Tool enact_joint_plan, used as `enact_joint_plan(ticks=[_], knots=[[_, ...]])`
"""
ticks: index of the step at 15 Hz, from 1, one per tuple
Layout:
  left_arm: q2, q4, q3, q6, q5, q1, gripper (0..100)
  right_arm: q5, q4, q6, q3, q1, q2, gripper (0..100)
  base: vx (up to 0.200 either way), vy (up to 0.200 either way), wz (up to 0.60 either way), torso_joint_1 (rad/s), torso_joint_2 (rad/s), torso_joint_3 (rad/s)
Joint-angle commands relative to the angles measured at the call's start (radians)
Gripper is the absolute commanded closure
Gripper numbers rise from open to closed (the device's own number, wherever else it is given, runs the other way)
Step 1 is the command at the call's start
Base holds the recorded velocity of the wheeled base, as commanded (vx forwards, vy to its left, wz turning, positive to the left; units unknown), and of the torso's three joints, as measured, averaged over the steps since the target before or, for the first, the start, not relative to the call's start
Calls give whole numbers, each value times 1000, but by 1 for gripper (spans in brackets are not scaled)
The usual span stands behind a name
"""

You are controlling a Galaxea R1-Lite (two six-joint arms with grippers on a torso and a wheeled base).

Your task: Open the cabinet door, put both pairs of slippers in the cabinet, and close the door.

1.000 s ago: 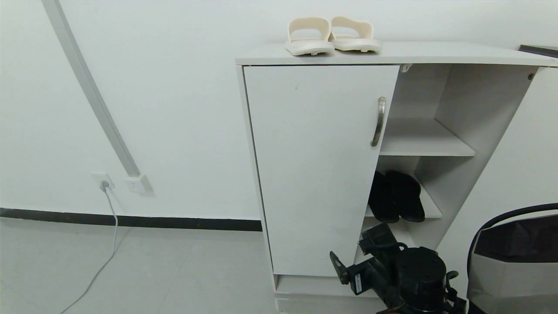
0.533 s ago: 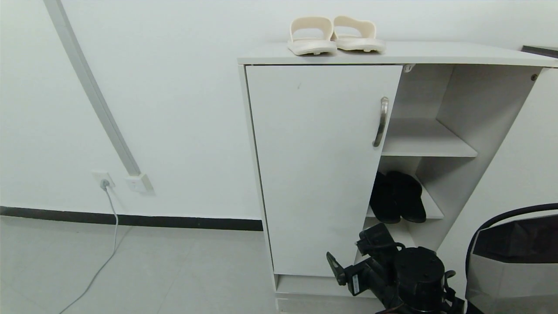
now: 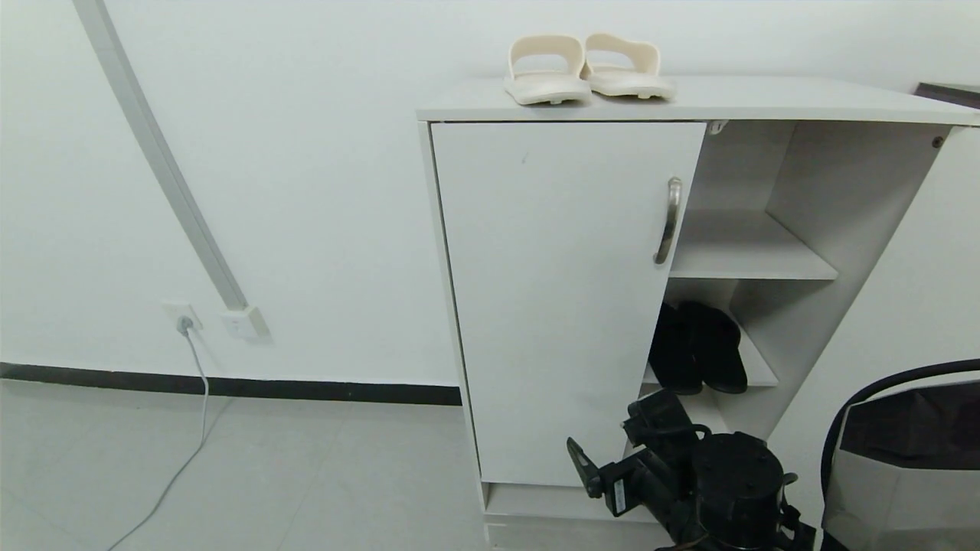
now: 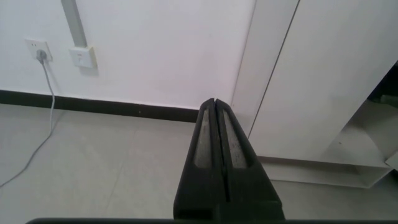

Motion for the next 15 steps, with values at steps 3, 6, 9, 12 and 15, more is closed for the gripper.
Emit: enact_joint_plan(ticks=[3, 6, 9, 12, 15], knots=[[0, 0, 1, -2, 0, 0, 100, 0, 2, 0, 1, 7, -3, 0, 0, 0, 0, 38, -377, -362], [2, 0, 1, 0, 0, 0, 100, 0, 2, 0, 4, 7, -2, 0, 0, 0, 0, 79, -494, -354], [2, 0, 1, 0, 0, 0, 100, 0, 2, 0, 5, 7, 0, 0, 0, 0, 0, 124, -460, -341], [2, 0, 1, -2, 0, 0, 100, 0, 2, -1, -1, 8, 3, 0, 0, 0, 0, 144, -473, -334], [2, 0, 1, 0, 0, 0, 100, 0, 2, 0, 5, 13, 6, 0, 0, 0, 0, 167, -483, -313]])
